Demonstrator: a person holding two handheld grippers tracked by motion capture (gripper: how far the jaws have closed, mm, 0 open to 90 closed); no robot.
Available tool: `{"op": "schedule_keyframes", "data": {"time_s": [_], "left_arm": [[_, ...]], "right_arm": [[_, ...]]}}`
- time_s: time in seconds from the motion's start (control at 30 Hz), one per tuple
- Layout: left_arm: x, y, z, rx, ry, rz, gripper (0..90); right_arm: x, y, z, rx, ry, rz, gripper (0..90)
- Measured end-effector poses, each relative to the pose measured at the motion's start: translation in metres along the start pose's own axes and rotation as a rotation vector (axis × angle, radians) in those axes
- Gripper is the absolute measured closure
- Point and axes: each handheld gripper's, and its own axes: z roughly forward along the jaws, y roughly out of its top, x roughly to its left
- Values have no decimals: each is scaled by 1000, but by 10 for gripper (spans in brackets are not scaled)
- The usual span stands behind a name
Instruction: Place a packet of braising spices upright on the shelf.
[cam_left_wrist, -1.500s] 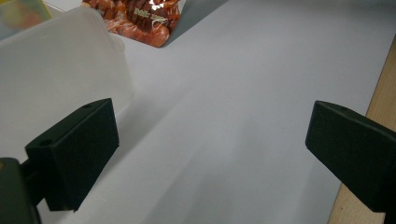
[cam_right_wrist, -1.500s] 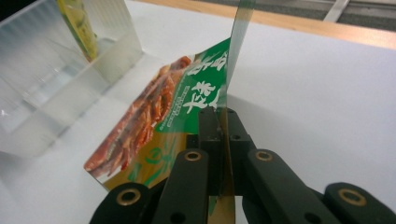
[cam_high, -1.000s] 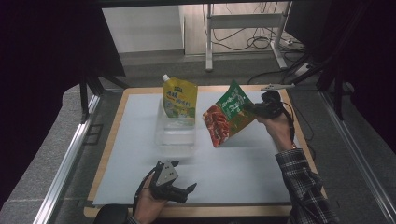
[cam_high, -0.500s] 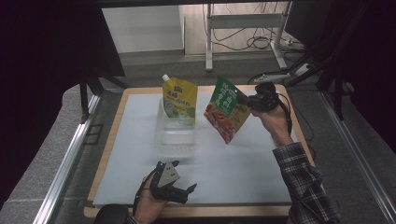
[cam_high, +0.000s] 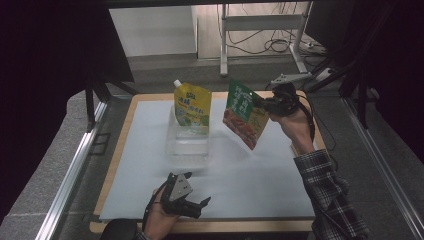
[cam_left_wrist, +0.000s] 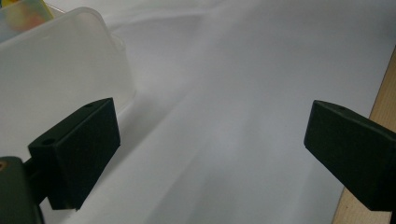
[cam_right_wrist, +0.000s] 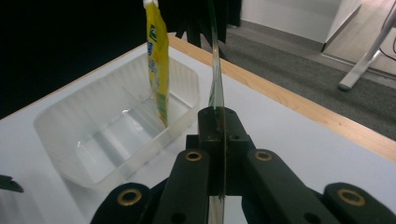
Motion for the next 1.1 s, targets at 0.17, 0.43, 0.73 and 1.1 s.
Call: {"op": "schedule_keyframes", "data": {"time_s": [0.17, 0.43, 0.73, 1.1], "left_arm": [[0, 0, 0, -5, 2, -2, 31], [0, 0, -1, -10, 1, -2, 30], [0, 0, -1, -16, -1, -3, 30], [0, 0, -1, -16, -2, 0, 30]], "right_arm": [[5, 4, -3, -7, 35, -16, 890], [11, 11, -6, -21, 68, -28, 890], [19, 19, -9, -22, 104, -34, 890], [30, 29, -11, -31, 158, -49, 890]]}}
